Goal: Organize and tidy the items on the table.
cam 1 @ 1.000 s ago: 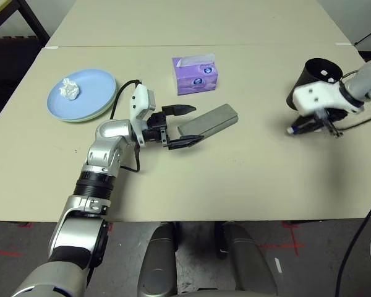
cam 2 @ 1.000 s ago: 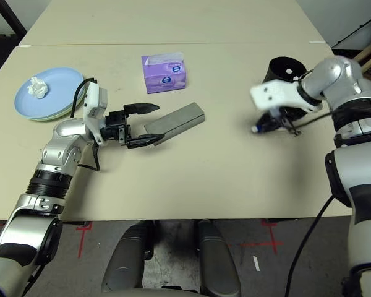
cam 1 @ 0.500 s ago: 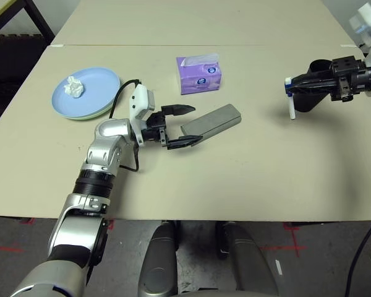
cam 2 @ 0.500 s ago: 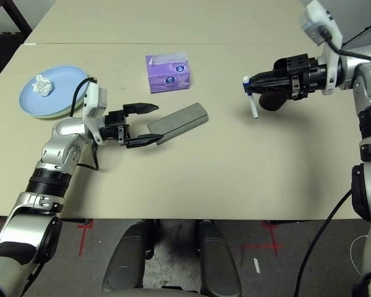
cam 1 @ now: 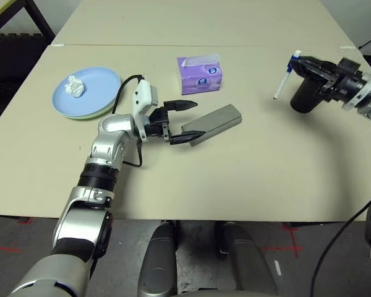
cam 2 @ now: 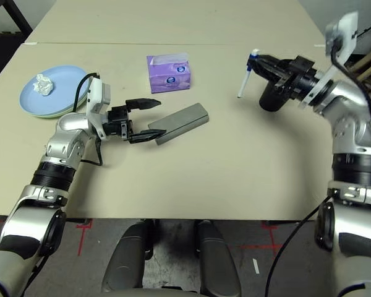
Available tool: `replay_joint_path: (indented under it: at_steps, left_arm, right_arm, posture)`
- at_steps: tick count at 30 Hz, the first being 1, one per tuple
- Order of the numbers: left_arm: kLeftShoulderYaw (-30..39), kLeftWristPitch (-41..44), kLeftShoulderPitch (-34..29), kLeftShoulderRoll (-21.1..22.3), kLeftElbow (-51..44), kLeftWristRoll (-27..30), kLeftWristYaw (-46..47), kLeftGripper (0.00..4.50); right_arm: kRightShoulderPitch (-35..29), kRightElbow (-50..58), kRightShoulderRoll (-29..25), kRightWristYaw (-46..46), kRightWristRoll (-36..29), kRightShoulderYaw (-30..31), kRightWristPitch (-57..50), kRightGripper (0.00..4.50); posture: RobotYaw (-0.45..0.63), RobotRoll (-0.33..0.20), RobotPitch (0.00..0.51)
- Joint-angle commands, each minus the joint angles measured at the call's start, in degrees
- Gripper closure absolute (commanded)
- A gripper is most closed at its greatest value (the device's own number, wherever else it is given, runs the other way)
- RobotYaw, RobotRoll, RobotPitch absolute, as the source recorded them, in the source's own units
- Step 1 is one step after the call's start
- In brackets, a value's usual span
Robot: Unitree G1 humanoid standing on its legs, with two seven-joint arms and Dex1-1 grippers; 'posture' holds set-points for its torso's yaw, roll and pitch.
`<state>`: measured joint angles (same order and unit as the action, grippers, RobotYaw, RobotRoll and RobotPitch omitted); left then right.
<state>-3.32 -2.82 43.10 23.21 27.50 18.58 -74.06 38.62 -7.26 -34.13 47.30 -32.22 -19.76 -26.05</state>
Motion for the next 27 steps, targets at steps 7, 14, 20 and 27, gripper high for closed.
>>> replay_joint_path:
  at_steps: [7,14,20,27]
  left_arm:
    - [-0.4,-0.1,-0.9,-0.2,-0.5,-0.5,0.1,0.00]
    - [-0.3,-0.2,-0.9,-0.2,-0.3,-0.5,0.2,0.00]
    - [-0.3,-0.1,-0.9,-0.2,-0.3,-0.4,0.3,0.00]
    - [-0.3,0.0,-0.9,-0.2,-0.3,-0.3,0.3,0.00]
  right_arm:
    - [-0.4,1.9,2.5,-9.5,0.7,-2.4,5.6,4.08]
    - [0.4,1.2,5.3,-18.5,3.6,-2.4,11.4,4.08]
    - [0.1,1.8,9.2,-27.8,7.6,-2.9,18.7,4.08]
    - [-0.6,2.0,11.3,-36.8,12.7,-2.1,22.5,4.08]
  posture:
    - [0.09,0.000,0.209]
    - [0.09,0.000,0.212]
    - [0.09,0.000,0.212]
    - [0.09,0.000,0.212]
